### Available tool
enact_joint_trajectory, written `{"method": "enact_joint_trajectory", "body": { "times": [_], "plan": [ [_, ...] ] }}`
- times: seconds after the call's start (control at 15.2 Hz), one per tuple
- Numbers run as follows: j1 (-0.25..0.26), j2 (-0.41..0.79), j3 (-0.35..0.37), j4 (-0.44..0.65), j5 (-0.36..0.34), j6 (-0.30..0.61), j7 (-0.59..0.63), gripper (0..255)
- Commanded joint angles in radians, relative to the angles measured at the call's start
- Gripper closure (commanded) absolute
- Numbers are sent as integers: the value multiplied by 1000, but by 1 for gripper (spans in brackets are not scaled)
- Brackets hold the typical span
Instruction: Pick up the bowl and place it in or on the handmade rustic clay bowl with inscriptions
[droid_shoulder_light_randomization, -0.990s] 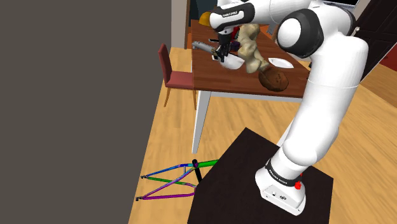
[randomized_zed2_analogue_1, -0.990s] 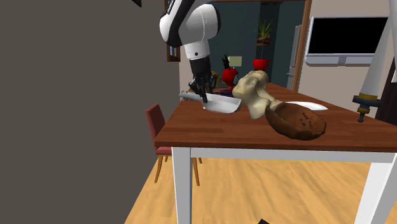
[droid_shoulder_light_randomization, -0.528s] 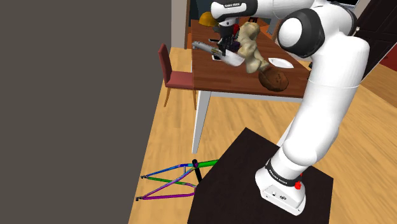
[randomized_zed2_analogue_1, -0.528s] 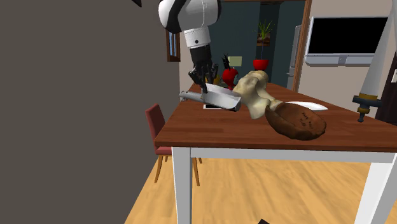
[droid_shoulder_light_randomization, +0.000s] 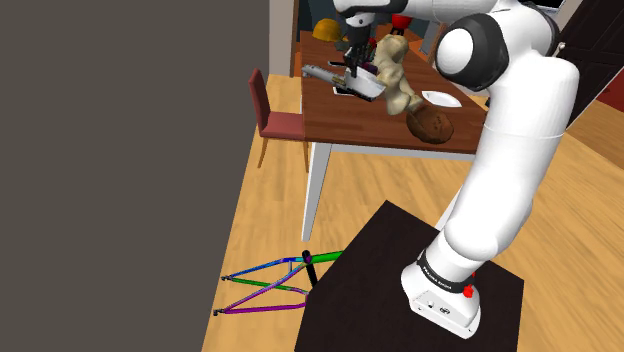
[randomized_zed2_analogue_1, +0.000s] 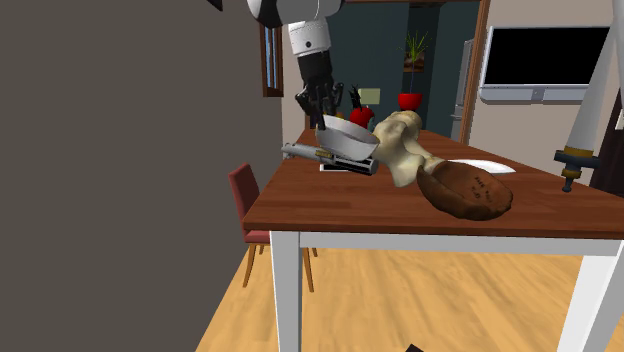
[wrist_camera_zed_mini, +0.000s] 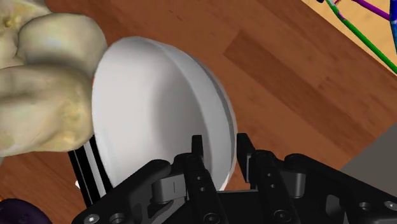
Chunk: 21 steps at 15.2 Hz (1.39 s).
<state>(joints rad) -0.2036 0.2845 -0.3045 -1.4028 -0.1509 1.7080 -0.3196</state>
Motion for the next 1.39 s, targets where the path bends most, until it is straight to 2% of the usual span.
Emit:
{"method": "enact_joint_trajectory", "body": {
  "times": [0.0,0.2,0.46,0.73,1.32],
  "plan": [
    [-4,5,-2,38,1,-29,-8,255],
    [-6,13,-3,83,4,-65,-16,255],
    [-6,-149,-20,-125,-42,-8,-31,255],
    [-17,-294,-36,-289,-88,24,-51,255],
    [-73,-582,-77,-557,-191,39,-118,255]
  ]
}}
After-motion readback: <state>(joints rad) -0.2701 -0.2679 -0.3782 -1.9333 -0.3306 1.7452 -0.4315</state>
